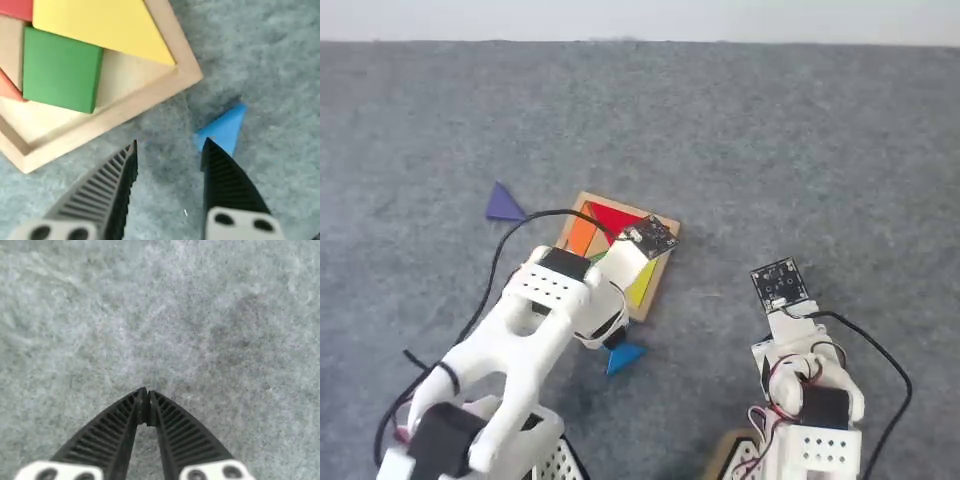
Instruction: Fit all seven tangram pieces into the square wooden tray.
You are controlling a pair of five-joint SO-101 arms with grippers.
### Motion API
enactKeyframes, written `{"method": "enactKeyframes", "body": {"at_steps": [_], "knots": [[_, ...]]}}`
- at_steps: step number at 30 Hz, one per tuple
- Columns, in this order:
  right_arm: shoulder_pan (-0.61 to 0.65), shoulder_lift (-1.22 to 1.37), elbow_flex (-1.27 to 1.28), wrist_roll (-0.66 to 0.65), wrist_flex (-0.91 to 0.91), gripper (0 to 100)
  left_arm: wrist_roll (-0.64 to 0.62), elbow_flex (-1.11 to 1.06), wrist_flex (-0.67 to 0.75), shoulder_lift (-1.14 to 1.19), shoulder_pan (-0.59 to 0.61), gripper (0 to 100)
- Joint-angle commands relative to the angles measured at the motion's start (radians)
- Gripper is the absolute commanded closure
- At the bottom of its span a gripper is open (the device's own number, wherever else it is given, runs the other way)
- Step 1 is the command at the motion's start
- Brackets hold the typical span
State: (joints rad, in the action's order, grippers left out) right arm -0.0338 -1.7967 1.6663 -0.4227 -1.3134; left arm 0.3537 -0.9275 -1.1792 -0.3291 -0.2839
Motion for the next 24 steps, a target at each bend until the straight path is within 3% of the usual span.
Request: {"method": "enactKeyframes", "body": {"at_steps": [1, 24], "knots": [[0.004, -0.016, 0.017, -0.008, -0.002, 99.1, 0.006, 0.031, 0.035, -0.008, 0.011, 80], [0.004, -0.016, 0.017, -0.008, -0.002, 99.1, 0.015, 0.015, 0.037, 0.003, -0.023, 80]]}}
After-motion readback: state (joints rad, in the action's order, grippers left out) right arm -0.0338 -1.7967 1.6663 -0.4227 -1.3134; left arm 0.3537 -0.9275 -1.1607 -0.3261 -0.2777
